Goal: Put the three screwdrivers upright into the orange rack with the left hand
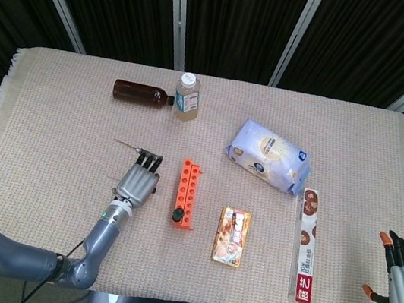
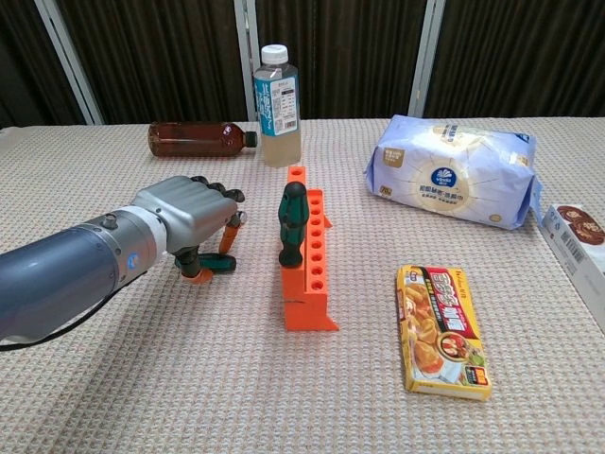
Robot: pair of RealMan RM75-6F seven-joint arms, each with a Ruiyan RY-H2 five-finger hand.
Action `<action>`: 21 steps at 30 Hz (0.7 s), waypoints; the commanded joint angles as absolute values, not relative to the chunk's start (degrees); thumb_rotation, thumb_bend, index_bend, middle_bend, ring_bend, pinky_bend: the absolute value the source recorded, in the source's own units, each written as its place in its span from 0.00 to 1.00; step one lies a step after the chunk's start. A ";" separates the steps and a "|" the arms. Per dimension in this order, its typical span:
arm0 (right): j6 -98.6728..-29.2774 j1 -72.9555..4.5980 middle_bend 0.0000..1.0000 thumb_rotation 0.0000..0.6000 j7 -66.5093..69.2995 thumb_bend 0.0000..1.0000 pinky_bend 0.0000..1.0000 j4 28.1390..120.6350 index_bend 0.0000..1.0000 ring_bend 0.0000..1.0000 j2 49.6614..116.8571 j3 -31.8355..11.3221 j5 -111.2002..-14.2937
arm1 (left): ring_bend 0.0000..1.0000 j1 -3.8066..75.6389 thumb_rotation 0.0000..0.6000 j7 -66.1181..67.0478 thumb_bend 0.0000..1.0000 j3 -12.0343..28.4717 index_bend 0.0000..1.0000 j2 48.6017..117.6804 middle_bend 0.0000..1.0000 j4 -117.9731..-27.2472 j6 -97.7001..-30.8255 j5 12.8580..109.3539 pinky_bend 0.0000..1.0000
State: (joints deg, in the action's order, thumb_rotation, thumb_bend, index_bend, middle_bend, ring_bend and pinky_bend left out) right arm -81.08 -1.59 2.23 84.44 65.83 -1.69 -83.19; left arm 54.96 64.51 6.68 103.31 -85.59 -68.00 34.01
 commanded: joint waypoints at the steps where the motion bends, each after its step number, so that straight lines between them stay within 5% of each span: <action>1: -81.14 -1.46 0.00 1.00 2.35 0.00 0.00 84.34 0.00 0.00 65.77 -1.68 -83.03 | 0.00 55.06 1.00 64.70 0.31 6.73 0.41 103.72 0.00 -85.18 -68.07 34.04 0.00; 21: -80.73 -1.43 0.00 1.00 3.38 0.00 0.00 83.40 0.00 0.00 65.87 -1.82 -82.59 | 0.00 55.32 1.00 67.36 0.31 6.65 0.42 106.78 0.00 -83.03 -69.36 36.12 0.00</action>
State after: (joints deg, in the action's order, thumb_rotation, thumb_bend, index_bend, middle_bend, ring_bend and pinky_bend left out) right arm -80.73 -1.43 3.38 83.40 65.87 -1.83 -82.59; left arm 55.34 67.33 6.61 106.74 -83.07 -69.37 36.15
